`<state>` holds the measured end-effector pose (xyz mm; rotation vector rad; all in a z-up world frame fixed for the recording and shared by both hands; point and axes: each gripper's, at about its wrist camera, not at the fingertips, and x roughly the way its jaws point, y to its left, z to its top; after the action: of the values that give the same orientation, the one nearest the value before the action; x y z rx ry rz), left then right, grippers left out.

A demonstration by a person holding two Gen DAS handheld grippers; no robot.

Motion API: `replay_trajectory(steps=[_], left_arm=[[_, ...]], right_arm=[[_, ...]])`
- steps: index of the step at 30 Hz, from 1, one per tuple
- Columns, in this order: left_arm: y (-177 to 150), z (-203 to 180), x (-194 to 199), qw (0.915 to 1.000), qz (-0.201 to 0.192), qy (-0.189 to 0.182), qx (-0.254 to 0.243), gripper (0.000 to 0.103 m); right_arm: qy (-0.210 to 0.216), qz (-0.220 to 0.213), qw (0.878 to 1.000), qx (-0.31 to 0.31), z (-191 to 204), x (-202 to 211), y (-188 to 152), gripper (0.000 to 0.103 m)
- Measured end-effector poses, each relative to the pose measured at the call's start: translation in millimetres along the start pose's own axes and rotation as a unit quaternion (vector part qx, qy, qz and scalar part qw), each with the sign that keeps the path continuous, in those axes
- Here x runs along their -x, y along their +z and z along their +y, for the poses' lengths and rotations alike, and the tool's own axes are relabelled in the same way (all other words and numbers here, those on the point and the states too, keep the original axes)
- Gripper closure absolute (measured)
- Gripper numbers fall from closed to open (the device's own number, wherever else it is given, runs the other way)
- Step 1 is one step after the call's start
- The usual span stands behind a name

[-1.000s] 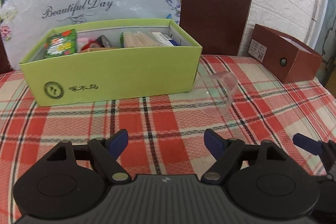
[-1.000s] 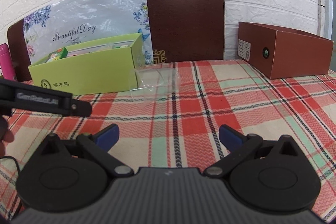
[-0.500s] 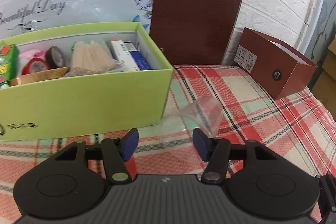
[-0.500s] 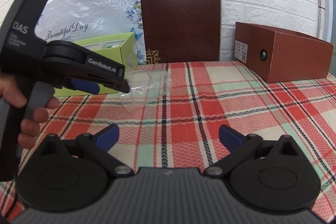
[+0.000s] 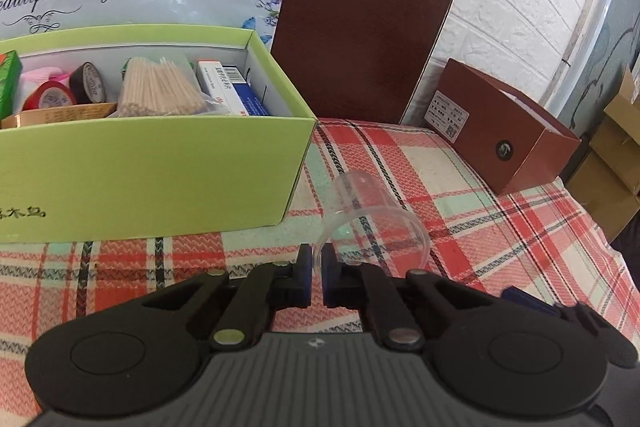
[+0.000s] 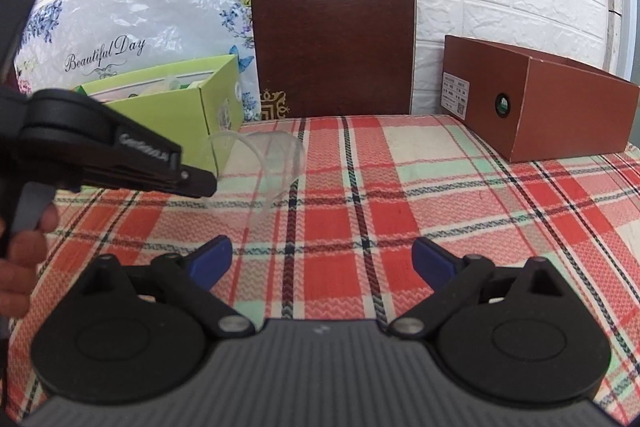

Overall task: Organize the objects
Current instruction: 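Grasp the clear plastic cup rim with the left tool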

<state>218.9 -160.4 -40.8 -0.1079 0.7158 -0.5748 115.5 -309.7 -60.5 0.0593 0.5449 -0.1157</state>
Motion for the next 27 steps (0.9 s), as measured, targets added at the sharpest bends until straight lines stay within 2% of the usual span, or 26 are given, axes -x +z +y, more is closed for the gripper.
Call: replay_trajectory(steps=[2, 4, 8, 10, 12, 13, 14, 15, 17, 27], left_arm=[[-5, -1, 7, 1.0000, 0.000, -0.003, 0.001, 0.099], [-11, -1, 15, 1.0000, -0.001, -0.001, 0.000, 0.099], [-24, 3, 34, 0.9999, -0.003, -0.002, 0.013, 0.099], [-29, 4, 42, 0.9998, -0.006, -0.001, 0.017, 0.099], [-33, 5, 50, 0.9998, -0.007, 0.000, 0.018, 0.099], [-35, 5, 52, 0.9998, -0.008, 0.000, 0.018, 0.099], [-37, 6, 54, 0.9998, -0.009, 0.002, 0.020, 0.099], [-38, 6, 55, 0.9997, -0.010, 0.001, 0.022, 0.099], [-39, 7, 57, 0.9994, -0.017, 0.009, 0.029, 0.099], [-47, 17, 70, 0.9979, -0.023, 0.012, 0.060, 0.098]], right_arm=[[0.003, -0.003, 1.000, 0.005, 3, -5, 4, 0.008], [0.011, -0.004, 1.000, 0.008, 6, -9, 6, 0.015], [0.033, -0.001, 0.999, 0.013, 13, -12, 8, 0.031], [0.044, 0.003, 0.999, 0.020, 17, -12, 6, 0.042], [0.058, 0.008, 0.998, 0.019, 20, -11, 4, 0.061], [0.066, 0.011, 0.998, 0.018, 22, -11, 3, 0.064], [0.073, 0.010, 0.997, 0.021, 24, -9, 3, 0.071], [0.081, 0.007, 0.996, 0.026, 27, -8, 3, 0.082], [0.097, 0.005, 0.995, 0.033, 33, -5, 2, 0.093], [0.117, 0.000, 0.992, 0.042, 47, 18, 0, 0.096]])
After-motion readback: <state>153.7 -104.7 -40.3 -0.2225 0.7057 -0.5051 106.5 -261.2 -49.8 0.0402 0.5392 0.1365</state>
